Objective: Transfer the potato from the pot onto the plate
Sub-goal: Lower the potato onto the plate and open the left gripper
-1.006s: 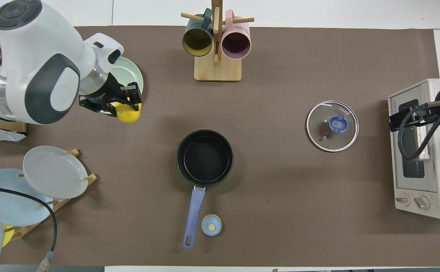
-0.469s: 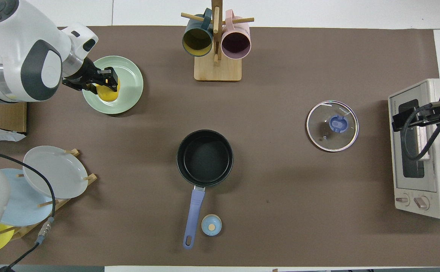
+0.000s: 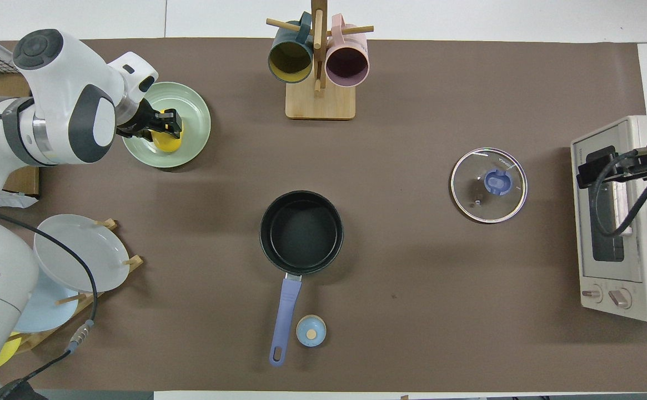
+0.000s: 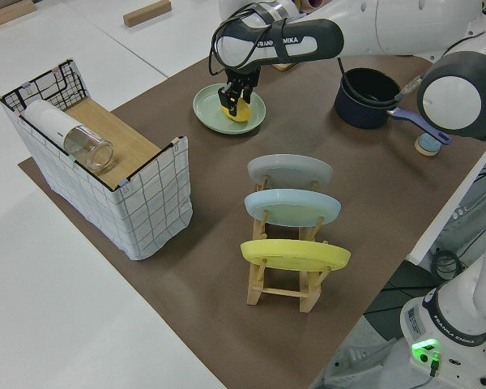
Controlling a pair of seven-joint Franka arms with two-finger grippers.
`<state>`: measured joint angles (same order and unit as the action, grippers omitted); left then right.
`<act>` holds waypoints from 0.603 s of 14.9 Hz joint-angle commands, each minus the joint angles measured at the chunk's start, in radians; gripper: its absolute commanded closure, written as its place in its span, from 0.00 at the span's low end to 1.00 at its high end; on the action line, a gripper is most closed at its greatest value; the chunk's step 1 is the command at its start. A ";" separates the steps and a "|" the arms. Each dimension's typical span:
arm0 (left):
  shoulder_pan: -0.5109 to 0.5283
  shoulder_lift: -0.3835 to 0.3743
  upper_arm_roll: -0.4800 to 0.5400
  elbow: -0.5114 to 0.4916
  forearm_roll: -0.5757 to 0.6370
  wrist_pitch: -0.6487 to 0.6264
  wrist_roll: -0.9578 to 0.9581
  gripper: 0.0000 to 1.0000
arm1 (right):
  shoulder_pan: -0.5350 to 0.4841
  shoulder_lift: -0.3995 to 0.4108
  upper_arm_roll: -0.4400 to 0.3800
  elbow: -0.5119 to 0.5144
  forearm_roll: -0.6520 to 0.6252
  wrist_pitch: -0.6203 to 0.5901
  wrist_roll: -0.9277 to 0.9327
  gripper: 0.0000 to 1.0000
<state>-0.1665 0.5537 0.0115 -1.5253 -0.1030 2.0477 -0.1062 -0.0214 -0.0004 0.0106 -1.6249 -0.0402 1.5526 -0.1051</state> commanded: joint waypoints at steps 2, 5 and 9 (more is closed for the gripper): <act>0.004 -0.055 0.007 -0.029 0.017 0.014 0.017 0.00 | -0.008 -0.015 0.011 -0.015 0.006 0.014 0.013 0.00; 0.036 -0.190 0.008 -0.029 0.016 -0.076 0.016 0.00 | -0.009 -0.015 0.011 -0.015 0.016 0.012 0.012 0.00; 0.082 -0.386 0.015 -0.023 0.017 -0.292 0.010 0.00 | -0.003 -0.015 0.011 -0.015 0.014 0.018 0.008 0.00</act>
<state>-0.1013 0.2837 0.0258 -1.5066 -0.1025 1.8447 -0.1007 -0.0196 -0.0005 0.0153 -1.6249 -0.0383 1.5530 -0.1051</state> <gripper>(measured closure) 0.000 0.000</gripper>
